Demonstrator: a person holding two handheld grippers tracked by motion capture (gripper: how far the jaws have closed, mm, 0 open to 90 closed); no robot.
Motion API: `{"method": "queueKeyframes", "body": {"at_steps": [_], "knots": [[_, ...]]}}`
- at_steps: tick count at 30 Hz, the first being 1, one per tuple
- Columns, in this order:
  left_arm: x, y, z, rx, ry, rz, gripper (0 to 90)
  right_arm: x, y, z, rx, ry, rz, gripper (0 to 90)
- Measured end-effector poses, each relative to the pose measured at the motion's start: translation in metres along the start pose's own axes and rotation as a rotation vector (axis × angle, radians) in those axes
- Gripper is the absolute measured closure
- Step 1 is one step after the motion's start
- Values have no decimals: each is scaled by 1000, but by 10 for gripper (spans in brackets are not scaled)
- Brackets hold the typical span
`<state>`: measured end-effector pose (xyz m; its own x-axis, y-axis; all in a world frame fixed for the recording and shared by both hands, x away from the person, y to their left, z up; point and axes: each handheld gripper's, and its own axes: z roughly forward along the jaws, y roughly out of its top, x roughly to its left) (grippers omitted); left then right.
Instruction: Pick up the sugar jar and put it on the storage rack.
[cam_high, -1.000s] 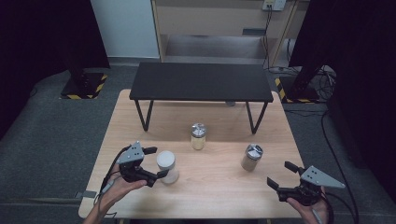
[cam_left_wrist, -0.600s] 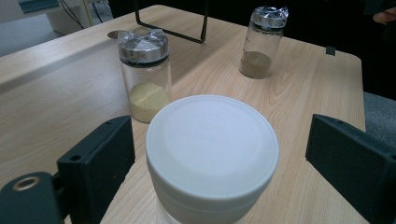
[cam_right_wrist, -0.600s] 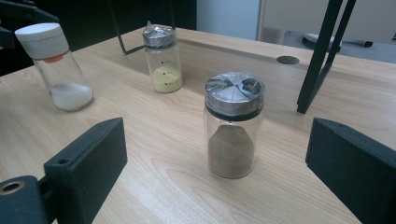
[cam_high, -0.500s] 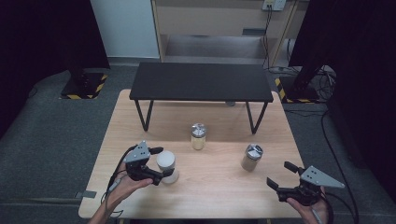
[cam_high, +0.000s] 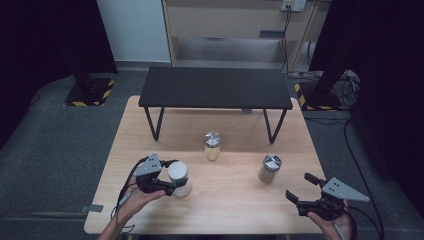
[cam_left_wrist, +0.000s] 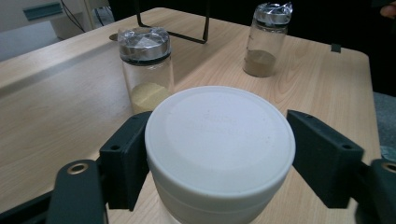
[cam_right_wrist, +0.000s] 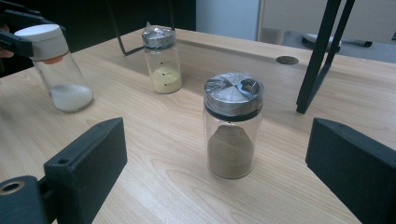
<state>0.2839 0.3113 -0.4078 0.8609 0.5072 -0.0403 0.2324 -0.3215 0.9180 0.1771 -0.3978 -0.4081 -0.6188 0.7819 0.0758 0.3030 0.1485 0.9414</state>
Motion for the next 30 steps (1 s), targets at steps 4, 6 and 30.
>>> {"method": "queueKeyframes", "body": {"at_steps": [4,6,30], "knots": [[0,-1,-1,-4,8,9,320,0,0,0,0,0,-1,60],[-2,-1,-1,-5,13,12,322,0,0,0,-1,0,1,59],[-1,14,-7,0,-3,26,325,-1,-1,0,-3,0,7,59]]}}
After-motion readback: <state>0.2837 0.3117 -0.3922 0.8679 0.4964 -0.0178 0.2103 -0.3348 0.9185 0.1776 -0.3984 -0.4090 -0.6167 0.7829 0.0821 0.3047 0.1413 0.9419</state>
